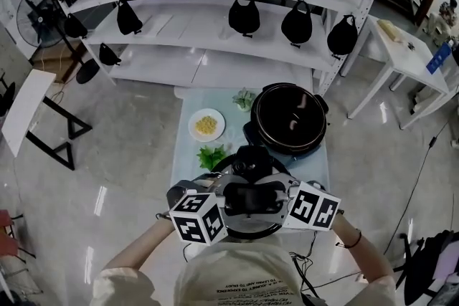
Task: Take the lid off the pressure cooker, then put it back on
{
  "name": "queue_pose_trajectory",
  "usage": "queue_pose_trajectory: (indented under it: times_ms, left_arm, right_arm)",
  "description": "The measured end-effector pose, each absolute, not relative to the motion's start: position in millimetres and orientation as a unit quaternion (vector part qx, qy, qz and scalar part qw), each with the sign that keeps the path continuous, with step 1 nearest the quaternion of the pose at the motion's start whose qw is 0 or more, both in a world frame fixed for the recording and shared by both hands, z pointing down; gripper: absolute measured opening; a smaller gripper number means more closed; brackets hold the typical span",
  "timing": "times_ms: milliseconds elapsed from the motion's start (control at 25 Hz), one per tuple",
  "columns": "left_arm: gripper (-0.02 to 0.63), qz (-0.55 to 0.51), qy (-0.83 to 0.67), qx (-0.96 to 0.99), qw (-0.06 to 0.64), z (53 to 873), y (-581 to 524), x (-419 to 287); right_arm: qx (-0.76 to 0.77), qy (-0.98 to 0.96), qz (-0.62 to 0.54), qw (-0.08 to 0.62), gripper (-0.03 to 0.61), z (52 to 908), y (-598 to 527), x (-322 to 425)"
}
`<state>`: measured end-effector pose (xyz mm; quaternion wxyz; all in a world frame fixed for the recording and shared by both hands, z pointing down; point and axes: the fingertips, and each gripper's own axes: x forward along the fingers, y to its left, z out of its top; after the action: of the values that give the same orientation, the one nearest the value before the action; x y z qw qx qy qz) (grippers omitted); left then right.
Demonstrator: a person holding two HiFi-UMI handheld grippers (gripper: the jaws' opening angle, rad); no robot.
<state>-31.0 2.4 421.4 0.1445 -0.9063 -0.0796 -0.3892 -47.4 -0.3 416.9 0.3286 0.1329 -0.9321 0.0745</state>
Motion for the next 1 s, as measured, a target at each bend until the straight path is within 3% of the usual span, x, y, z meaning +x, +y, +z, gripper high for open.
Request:
queue_pose_trajectory:
  times_ms: [1000]
  left_arm:
    - [0.284,-0.384,-0.073,-0.907,0.159,367,-64,61]
  right_arm:
    - [0.136,-0.936,0.057,0.318,0.273,362,-67,44]
